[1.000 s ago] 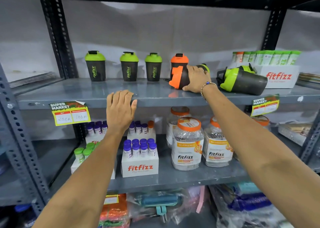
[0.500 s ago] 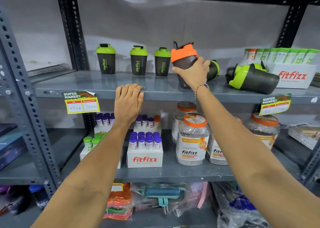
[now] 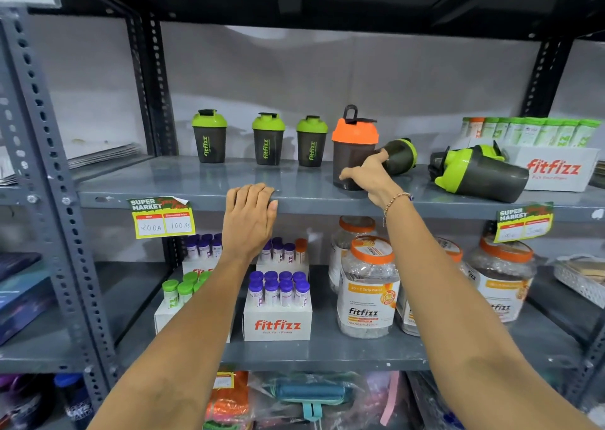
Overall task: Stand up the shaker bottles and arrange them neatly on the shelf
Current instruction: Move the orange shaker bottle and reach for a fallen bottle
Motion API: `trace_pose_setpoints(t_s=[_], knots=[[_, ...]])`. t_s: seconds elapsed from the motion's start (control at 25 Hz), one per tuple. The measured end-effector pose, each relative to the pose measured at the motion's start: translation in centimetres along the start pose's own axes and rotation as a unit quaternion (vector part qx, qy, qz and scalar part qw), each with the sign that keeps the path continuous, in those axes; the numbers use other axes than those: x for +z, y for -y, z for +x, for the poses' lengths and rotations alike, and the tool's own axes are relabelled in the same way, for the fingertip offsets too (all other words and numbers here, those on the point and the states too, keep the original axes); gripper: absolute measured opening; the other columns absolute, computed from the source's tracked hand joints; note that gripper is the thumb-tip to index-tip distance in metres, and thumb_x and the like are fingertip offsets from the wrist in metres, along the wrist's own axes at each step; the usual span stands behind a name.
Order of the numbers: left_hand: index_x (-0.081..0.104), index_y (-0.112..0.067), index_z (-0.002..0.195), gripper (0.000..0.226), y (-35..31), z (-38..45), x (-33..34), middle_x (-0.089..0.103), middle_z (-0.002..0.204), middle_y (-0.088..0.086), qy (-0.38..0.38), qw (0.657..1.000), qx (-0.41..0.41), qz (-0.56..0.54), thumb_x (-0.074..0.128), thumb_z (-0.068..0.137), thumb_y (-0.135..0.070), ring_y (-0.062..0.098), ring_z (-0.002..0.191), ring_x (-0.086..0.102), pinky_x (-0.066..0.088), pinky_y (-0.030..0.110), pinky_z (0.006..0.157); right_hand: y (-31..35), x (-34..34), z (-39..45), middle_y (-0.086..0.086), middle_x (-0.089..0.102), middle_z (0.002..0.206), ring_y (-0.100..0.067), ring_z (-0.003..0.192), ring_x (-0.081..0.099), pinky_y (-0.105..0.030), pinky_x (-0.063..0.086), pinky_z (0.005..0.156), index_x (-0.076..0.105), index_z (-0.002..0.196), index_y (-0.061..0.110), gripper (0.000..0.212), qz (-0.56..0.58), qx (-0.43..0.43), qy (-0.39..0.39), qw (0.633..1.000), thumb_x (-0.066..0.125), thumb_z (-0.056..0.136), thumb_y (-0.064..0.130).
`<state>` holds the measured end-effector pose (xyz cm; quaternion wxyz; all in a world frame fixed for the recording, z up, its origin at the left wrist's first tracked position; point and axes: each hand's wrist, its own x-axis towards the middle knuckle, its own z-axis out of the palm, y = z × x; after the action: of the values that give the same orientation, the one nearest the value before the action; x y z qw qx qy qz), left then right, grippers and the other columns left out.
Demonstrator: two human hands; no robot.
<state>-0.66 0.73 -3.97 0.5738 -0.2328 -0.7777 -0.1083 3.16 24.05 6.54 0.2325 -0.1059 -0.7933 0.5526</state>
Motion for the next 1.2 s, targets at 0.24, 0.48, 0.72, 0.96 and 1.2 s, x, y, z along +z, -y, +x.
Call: trace_pose_setpoints(t_s=[0.24, 0.48, 0.72, 0.96, 1.2], knots=[[0.062, -0.006, 0.108, 0.039, 0.0, 0.1, 0.0, 0.063, 0.110, 0.011, -0.009, 1.000, 0.003, 0.002, 0.031, 0.102, -0.030, 0.028, 0.097, 0.055, 0.035, 0.040, 0.090, -0.2, 0.6, 0.1, -0.017, 0.032, 0.145, -0.033, 0.135, 0.034, -0.042, 0.036, 0.110, 0.013, 0.140, 0.002, 0.111, -0.074, -0.007, -0.071, 0.995, 0.088, 0.062, 0.025], [0.061, -0.007, 0.109, 0.040, 0.0, 0.0, 0.2, 0.063, 0.110, 0.011, 0.000, 1.000, -0.006, -0.003, 0.031, 0.101, -0.031, 0.027, 0.098, 0.054, 0.033, 0.039, 0.092, -0.3, 0.9, 0.0, -0.018, 0.034, 0.142, -0.032, 0.133, 0.034, -0.040, 0.034, 0.110, 0.017, 0.138, 0.000, 0.105, -0.122, -0.025, -0.096, 0.988, 0.087, 0.064, 0.026], [0.062, -0.006, 0.109, 0.041, 0.0, -0.1, 0.2, 0.064, 0.110, 0.012, 0.002, 1.000, -0.005, 0.005, 0.031, 0.101, -0.031, 0.028, 0.097, 0.056, 0.033, 0.040, 0.092, -0.4, 0.4, -0.3, -0.017, 0.044, 0.137, -0.029, 0.127, 0.044, -0.036, 0.041, 0.102, -0.002, 0.145, 0.002, 0.109, -0.048, -0.011, -0.058, 0.997, 0.079, 0.072, 0.009], [0.061, -0.007, 0.113, 0.042, 0.1, -0.2, 0.1, 0.063, 0.114, 0.011, 0.010, 1.000, -0.008, -0.006, 0.028, 0.102, -0.031, 0.030, 0.106, 0.056, 0.029, 0.042, 0.103, -0.1, 0.4, -0.5, -0.017, 0.028, 0.147, -0.033, 0.136, 0.031, -0.040, 0.034, 0.111, -0.001, 0.145, 0.003, 0.115, -0.097, -0.006, -0.060, 0.993, 0.083, 0.068, 0.022], [0.056, -0.007, 0.122, 0.038, -0.6, -1.2, 0.6, 0.058, 0.122, 0.012, 0.011, 0.999, -0.036, -0.021, 0.032, 0.100, -0.028, 0.031, 0.120, 0.046, 0.020, 0.045, 0.113, -0.1, 0.4, -0.5, -0.013, 0.039, 0.140, -0.031, 0.131, 0.040, -0.044, 0.036, 0.111, 0.011, 0.140, 0.004, 0.112, -0.078, -0.012, -0.088, 0.993, 0.088, 0.062, 0.023]])
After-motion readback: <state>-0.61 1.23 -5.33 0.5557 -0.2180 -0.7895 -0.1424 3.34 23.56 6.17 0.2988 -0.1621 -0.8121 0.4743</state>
